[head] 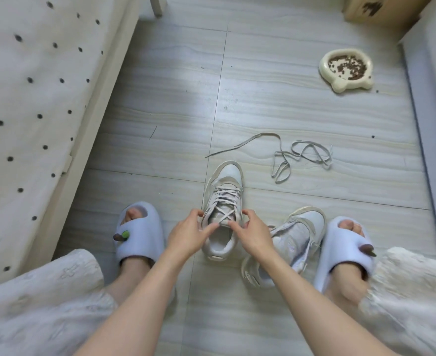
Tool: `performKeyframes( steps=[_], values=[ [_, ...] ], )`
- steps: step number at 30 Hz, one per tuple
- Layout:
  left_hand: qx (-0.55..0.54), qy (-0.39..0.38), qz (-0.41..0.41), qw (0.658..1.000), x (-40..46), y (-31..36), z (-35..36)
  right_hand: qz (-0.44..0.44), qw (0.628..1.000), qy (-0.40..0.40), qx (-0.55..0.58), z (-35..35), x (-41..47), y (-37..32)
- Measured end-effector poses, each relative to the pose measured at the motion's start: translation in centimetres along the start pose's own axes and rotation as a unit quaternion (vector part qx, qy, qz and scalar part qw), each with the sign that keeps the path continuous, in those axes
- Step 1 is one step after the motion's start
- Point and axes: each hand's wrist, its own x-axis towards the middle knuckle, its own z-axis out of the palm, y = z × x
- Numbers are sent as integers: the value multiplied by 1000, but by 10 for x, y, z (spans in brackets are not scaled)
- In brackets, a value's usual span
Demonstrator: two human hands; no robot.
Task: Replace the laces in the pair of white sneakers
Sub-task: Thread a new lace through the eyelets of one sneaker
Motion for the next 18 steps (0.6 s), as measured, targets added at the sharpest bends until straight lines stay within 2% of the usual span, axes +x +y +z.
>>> performKeyframes(
  steps=[3,7,10,14,18],
  values=[
    [31,-42,5,999,-14,-5,0,-3,995,25,-92,-10,-19,0],
    [58,30,41,997,-36,-1,-11,-96,965,58,-237,-26,-36,1],
    [74,30,25,996,-51,1,-30,-157,933,74,-316,-41,-39,-4],
    [132,-27,-3,991,-68,3,-42,-173,911,106,-359,-64,-46,-3],
    [56,-97,19,994,-79,8,-51,-136,905,69,-398,-67,-59,1]
  ],
)
